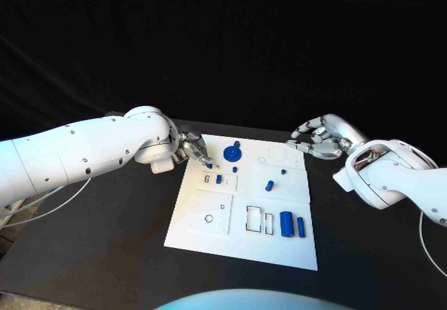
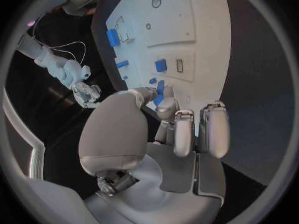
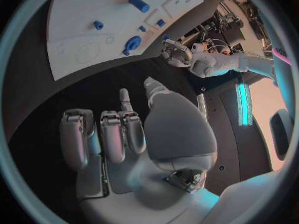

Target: Assemble the parts on the task board

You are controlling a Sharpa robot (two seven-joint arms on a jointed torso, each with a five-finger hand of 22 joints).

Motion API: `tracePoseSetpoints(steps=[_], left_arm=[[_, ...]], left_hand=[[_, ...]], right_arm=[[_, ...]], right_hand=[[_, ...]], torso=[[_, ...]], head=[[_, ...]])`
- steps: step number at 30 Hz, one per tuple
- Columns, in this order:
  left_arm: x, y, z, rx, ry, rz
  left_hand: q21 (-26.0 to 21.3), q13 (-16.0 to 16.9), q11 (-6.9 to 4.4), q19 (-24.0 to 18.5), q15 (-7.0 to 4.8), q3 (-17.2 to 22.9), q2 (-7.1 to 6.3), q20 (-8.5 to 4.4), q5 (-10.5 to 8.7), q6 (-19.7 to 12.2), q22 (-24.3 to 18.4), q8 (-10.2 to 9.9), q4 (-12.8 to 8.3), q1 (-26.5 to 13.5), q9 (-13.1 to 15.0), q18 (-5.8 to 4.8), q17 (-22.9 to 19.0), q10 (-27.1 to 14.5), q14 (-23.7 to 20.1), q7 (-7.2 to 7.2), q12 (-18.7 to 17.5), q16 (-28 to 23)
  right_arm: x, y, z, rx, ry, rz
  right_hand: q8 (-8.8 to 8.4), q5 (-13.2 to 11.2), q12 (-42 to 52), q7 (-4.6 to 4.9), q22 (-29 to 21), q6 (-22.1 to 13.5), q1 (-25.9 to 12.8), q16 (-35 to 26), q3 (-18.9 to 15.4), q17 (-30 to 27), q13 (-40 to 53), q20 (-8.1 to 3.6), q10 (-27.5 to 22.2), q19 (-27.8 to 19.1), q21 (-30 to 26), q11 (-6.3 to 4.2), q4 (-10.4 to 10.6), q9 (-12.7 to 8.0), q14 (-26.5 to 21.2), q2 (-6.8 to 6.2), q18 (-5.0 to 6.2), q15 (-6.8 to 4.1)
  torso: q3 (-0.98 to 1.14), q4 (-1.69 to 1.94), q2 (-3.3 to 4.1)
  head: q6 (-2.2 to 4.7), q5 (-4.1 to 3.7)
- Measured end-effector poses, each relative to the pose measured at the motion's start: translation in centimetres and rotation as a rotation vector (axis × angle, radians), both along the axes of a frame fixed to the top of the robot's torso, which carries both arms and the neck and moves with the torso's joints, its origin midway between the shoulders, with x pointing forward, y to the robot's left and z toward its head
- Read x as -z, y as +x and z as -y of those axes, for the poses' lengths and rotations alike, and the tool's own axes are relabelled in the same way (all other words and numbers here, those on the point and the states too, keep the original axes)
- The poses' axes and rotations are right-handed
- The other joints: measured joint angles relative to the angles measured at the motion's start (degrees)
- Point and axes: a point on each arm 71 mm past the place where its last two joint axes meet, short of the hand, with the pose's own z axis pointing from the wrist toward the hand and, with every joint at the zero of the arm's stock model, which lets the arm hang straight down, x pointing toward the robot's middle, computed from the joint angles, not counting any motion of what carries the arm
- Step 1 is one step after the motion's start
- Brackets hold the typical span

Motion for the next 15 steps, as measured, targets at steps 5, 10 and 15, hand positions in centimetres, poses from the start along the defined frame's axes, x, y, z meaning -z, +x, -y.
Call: tracePoseSetpoints(steps=[5,10,15], left_arm=[[0.3,-0.3,0.3,0.024,0.023,0.019],[0.9,-0.5,0.5,0.041,0.06,0.02],[1.5,-0.6,0.6,0.051,0.091,0.013]], left_hand=[[0.0,0.1,0.0,0.0,0.0,0.9,-0.3,0.0,0.0,0.2,0.0,0.0,-0.9,-0.3,0.0,-0.85,0.0,0.0,0.0,-0.03,0.0,0.0],[0.0,0.1,0.0,0.0,0.0,0.9,-0.52,-0.01,0.0,0.3,0.0,0.0,-0.9,-0.5,0.0,-0.85,0.0,0.0,0.0,-0.13,0.0,0.0],[0.0,0.1,0.0,0.0,0.0,0.9,-0.67,-0.01,-0.01,0.3,0.0,0.0,-0.9,-0.7,0.0,-0.84,0.0,0.0,0.0,-0.14,0.0,0.0]], right_arm=[[0.1,0.0,0.0,0.0,0.0,-0.002],[0.2,-0.1,0.0,-0.001,0.0,-0.003],[0.2,-0.1,0.0,-0.001,0.001,-0.004]], right_hand=[[0.0,0.0,0.0,0.0,0.0,0.0,0.0,0.0,0.0,0.0,0.0,0.0,0.0,0.0,0.0,0.0,0.0,0.0,0.0,0.0,0.0,0.0],[0.0,0.0,0.0,0.0,0.0,0.0,0.0,0.0,0.0,0.0,0.0,0.0,0.0,0.0,0.0,0.0,0.0,0.0,0.0,0.0,0.0,0.0],[0.0,0.0,0.0,0.0,0.0,0.0,0.0,0.0,0.0,0.0,0.0,0.0,0.0,0.0,0.0,0.0,0.0,0.0,0.0,0.0,0.0,0.0]], torso=[[0.0,-0.07,0.06],[0.0,-0.08,0.14],[0.03,-0.08,0.16]], head=[[-0.3,0.09],[-0.46,0.09],[-0.6,0.06]])
